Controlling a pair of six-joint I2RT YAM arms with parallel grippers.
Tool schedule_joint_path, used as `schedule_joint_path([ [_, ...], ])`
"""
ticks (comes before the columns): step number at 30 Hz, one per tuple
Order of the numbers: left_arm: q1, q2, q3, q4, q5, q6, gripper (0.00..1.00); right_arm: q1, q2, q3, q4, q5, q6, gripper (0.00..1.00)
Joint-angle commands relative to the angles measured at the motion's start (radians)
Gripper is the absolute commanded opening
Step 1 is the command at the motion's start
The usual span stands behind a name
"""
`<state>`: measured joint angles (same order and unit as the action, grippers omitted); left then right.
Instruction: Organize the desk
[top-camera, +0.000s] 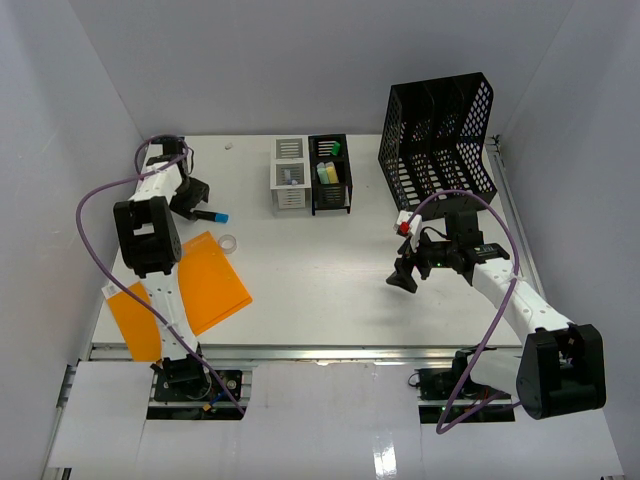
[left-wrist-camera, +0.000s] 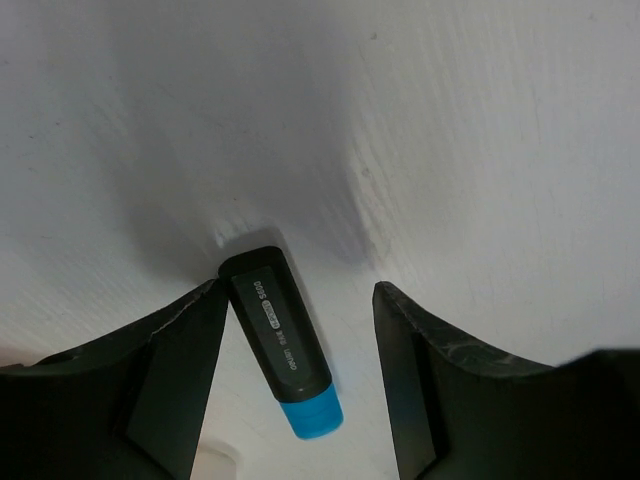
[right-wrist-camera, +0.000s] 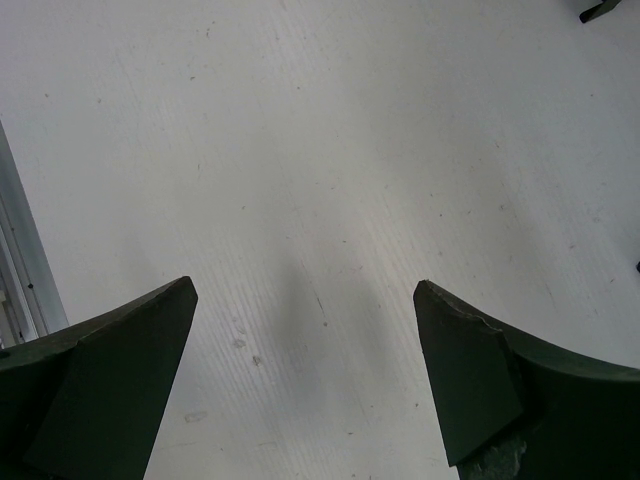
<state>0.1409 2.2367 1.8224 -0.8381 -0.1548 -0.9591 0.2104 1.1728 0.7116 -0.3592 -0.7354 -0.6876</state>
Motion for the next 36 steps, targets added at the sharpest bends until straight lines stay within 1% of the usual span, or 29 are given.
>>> schedule_joint_path([
  [1,-0.013,0.006,0.045,-0.053,0.000,-0.027,0.67,-0.003,-0.009,0.029,0.020,-0.002,0.000,0.96],
  [5,-0.029,0.029,0.095,-0.068,-0.003,-0.035,0.49,-0.003,-0.010,0.029,0.022,-0.004,0.002,0.96],
  [6,-0.032,0.041,0.113,-0.088,-0.005,-0.030,0.48,-0.003,-0.012,0.029,0.020,-0.004,0.002,0.96],
  [9,-0.044,0.100,0.211,-0.145,-0.011,-0.010,0.48,-0.003,-0.015,0.029,0.019,-0.004,0.002,0.96],
  [13,-0.055,0.159,0.283,-0.211,-0.014,0.024,0.49,-0.005,-0.022,0.031,0.020,-0.005,0.002,0.96],
  [17,-0.068,0.190,0.304,-0.224,-0.020,0.073,0.51,-0.006,-0.027,0.031,0.019,-0.006,0.002,0.96],
  [23,-0.077,0.199,0.288,-0.203,0.020,0.115,0.57,-0.008,-0.034,0.032,0.018,-0.010,0.002,0.96],
  [28,-0.081,0.202,0.282,-0.186,0.056,0.156,0.57,-0.011,-0.042,0.032,0.017,-0.012,0.003,0.96],
  [30,-0.083,0.202,0.271,-0.170,0.070,0.186,0.51,-0.013,-0.044,0.031,0.018,-0.011,0.002,0.96],
  [33,-0.085,0.203,0.254,-0.158,0.087,0.218,0.39,-0.014,-0.046,0.031,0.018,-0.012,0.002,0.96],
  [36,-0.086,0.204,0.249,-0.159,0.086,0.234,0.31,-0.016,-0.049,0.031,0.018,-0.014,0.002,0.96],
])
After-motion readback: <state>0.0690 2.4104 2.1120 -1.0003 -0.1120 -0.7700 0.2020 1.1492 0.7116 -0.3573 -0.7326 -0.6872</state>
